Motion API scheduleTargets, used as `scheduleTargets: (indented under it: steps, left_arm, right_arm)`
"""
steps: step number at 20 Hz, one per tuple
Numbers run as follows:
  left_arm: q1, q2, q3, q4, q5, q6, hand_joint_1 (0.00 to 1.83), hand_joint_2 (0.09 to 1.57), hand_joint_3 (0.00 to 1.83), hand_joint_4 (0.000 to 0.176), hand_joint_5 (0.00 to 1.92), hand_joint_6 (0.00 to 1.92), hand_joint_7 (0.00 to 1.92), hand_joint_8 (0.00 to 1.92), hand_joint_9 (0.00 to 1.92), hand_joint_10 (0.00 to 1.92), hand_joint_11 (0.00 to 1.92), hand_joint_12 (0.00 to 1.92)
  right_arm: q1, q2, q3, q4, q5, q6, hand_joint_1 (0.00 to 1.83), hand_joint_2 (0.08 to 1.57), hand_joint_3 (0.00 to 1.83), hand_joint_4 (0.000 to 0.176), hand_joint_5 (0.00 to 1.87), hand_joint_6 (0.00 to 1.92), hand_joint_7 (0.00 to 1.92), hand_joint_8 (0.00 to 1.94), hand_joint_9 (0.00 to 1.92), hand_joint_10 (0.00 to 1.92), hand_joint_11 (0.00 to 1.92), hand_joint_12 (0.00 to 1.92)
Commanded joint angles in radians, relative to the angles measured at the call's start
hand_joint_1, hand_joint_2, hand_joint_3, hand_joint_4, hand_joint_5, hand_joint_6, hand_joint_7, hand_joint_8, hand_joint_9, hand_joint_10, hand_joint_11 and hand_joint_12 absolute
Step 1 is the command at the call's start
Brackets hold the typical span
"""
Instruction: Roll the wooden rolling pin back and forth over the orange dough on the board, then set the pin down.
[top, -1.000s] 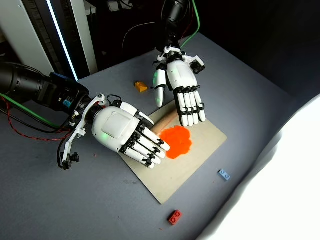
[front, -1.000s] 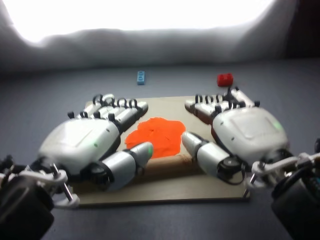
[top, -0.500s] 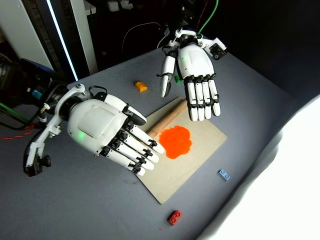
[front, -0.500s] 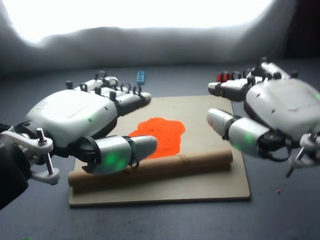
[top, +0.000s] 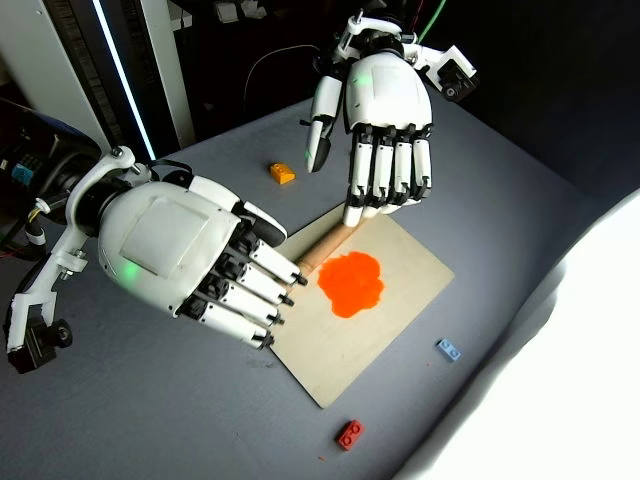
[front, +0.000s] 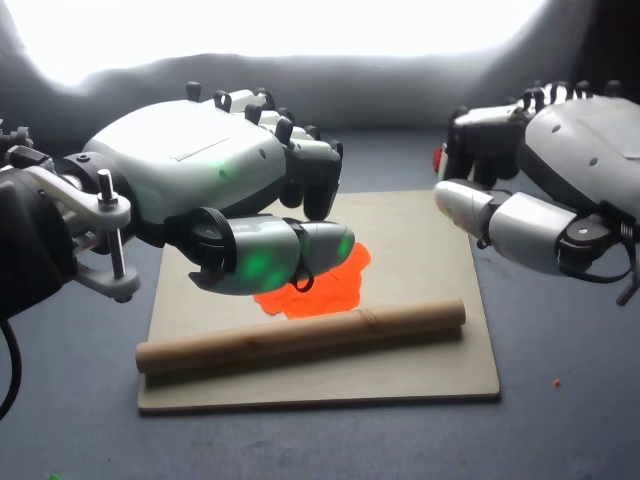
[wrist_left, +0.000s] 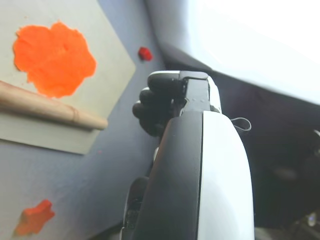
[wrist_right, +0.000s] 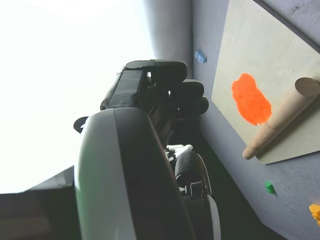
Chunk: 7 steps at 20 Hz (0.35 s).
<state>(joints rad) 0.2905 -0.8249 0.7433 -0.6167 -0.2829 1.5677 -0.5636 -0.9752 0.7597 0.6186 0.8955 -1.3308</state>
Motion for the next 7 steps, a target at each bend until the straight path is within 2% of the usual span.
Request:
scheduleTargets:
  steps: [1, 2, 3, 7]
  left_arm:
    - [-0.024, 0.012, -0.008, 0.011, -0.085, 0.002, 0.03, 1.52, 0.01, 0.000, 0.43, 1.37, 0.41, 1.62, 0.31, 1.77, 0.18, 1.92]
    - [-0.029, 0.012, -0.010, 0.009, -0.085, 0.002, 0.04, 1.52, 0.00, 0.000, 0.43, 1.45, 0.42, 1.65, 0.33, 1.79, 0.20, 1.92]
    - [-0.045, 0.019, -0.022, 0.005, -0.084, 0.000, 0.04, 1.54, 0.01, 0.000, 0.43, 1.48, 0.44, 1.68, 0.37, 1.82, 0.23, 1.92]
    - [-0.057, 0.023, -0.023, 0.005, -0.080, -0.005, 0.00, 1.56, 0.01, 0.000, 0.45, 1.52, 0.51, 1.66, 0.46, 1.80, 0.26, 1.92]
  right_arm:
    - [0.016, 0.009, -0.003, -0.039, 0.087, 0.017, 0.24, 1.43, 0.00, 0.000, 0.59, 1.27, 0.63, 1.31, 0.52, 1.59, 0.31, 1.92]
    - [0.021, 0.012, -0.003, -0.039, 0.079, 0.027, 0.22, 1.44, 0.01, 0.000, 0.59, 1.29, 0.63, 1.32, 0.52, 1.61, 0.33, 1.92]
    - [0.045, 0.027, -0.003, -0.039, 0.020, 0.058, 0.20, 1.45, 0.01, 0.000, 0.58, 1.33, 0.64, 1.34, 0.55, 1.62, 0.36, 1.92]
    - [0.027, 0.027, -0.003, -0.039, -0.002, 0.052, 0.13, 1.51, 0.00, 0.000, 0.56, 1.39, 0.64, 1.36, 0.56, 1.62, 0.41, 1.92]
